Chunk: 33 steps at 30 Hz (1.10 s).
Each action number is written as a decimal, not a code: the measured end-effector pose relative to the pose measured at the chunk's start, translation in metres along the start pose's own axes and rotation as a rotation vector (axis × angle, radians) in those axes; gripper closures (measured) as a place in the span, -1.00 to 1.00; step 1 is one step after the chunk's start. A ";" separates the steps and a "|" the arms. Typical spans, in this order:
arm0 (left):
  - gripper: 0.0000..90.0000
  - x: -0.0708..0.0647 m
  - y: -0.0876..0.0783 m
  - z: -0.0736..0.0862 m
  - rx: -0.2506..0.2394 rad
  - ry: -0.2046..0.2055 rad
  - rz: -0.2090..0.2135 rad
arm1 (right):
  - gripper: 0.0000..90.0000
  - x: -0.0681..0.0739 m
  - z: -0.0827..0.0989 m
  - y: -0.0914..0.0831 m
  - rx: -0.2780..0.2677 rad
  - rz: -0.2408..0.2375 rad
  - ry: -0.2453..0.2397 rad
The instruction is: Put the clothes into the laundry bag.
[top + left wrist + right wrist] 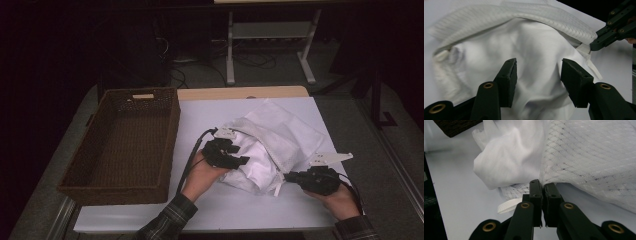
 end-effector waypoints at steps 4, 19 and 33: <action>0.09 0.011 -0.010 -0.003 -0.005 0.009 -0.041 | 0.91 -0.001 0.000 0.000 -0.003 -0.001 0.000; 0.26 0.085 0.015 0.023 0.062 -0.053 -0.255 | 0.91 -0.003 0.000 0.000 -0.004 -0.005 0.005; 0.69 0.096 0.045 0.045 0.177 -0.002 -0.256 | 0.91 -0.004 0.000 -0.001 -0.009 -0.001 0.004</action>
Point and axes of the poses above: each handheld gripper's, and its own axes: y roughly forward along the jaws, z roughly out of its underside, x roughly to its left, the point moved 5 cm from there along y, roughly forward along the jaws, and after that the axes turned 14 degrees about -x, right-handed, at the moved point
